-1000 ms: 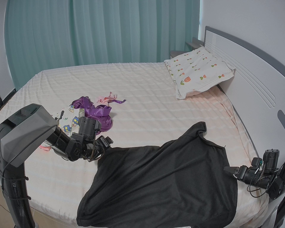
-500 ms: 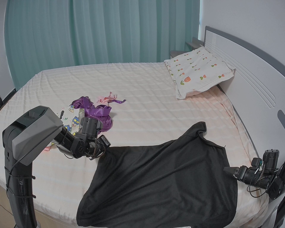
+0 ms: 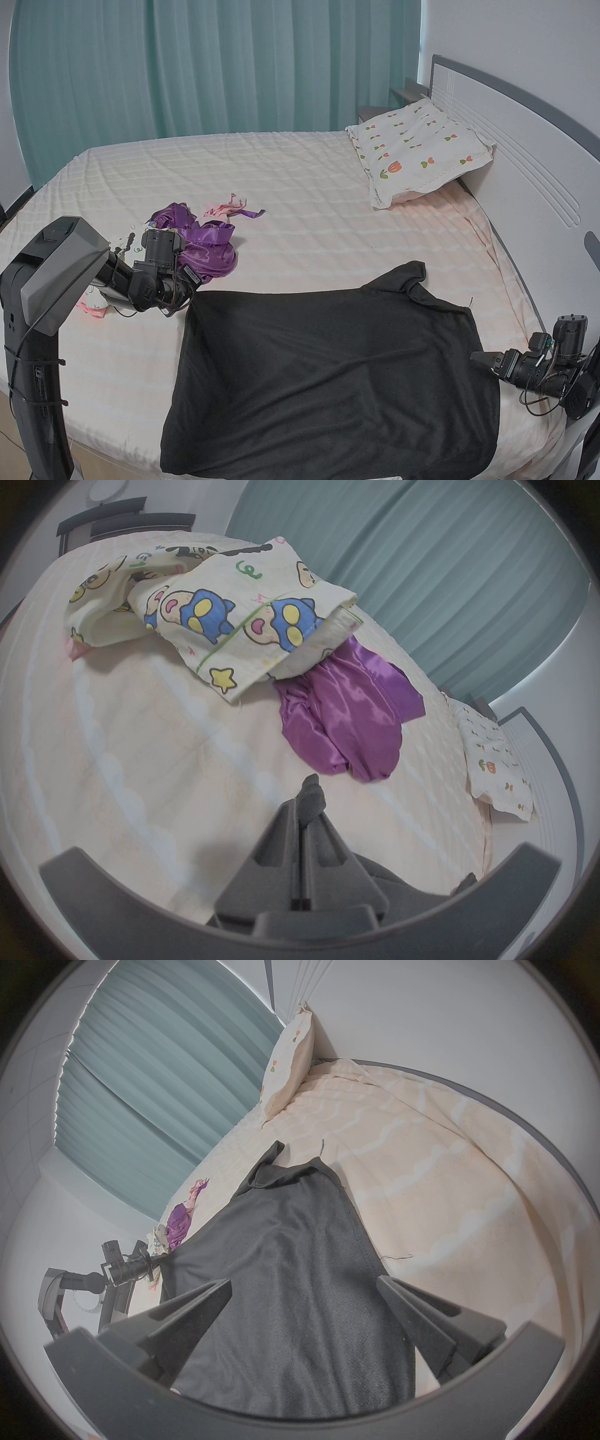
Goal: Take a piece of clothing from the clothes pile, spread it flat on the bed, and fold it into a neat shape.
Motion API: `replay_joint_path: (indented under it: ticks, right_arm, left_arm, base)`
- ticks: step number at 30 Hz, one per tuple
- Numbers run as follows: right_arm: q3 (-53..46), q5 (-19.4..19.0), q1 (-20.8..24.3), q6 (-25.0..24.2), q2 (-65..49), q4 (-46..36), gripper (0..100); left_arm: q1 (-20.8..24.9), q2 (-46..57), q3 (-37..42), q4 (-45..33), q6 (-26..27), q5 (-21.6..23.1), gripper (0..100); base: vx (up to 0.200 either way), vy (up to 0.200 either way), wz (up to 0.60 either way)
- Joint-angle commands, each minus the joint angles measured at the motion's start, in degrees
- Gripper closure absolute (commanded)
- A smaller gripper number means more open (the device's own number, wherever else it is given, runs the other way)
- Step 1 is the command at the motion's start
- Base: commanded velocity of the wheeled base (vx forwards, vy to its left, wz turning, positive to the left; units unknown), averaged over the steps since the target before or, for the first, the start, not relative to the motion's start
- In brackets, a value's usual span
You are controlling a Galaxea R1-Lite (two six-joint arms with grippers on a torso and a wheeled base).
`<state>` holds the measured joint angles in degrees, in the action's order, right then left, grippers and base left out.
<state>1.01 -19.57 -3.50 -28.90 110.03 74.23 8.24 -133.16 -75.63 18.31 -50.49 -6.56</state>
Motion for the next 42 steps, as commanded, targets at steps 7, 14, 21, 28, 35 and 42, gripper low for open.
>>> replay_joint_path:
  ticks: [7, 14, 21, 28, 35, 42]
  right_arm:
    - [-0.9, 0.0, 0.1, -0.1, 0.2, -0.1, 0]
    - [-0.9, -0.1, 0.2, -0.1, 0.2, -0.1, 0]
    - [-0.9, -0.1, 0.2, 0.0, 0.7, 0.0, 0]
    - [-0.9, -0.1, 0.2, -0.1, 0.7, -0.1, 0]
    - [-0.9, -0.1, 0.2, -0.1, 0.7, -0.1, 0]
    - [-0.9, -0.1, 0.2, -0.6, 0.4, -0.1, 0]
  left_arm:
    - [-1.6, -3.7, -14.9, -7.3, 0.0, -0.1, 100]
    - [-1.6, -4.0, -16.7, -9.8, 0.2, -0.1, 100]
    - [-2.0, -5.6, -18.1, -10.0, 0.1, -0.1, 0]
    - [-2.0, -5.4, -18.1, -10.1, 0.1, 0.1, 0]
    - [-2.6, -1.6, -16.9, -14.9, 0.0, 1.7, 0]
    - [-2.5, -0.6, -15.6, -18.7, 0.5, 3.6, 0]
  base:
    - [0.000, 0.000, 0.00]
    - [0.000, 0.000, 0.00]
    - [0.000, 0.000, 0.00]
    - [0.000, 0.000, 0.00]
    - [0.000, 0.000, 0.00]
    - [0.000, 0.000, 0.00]
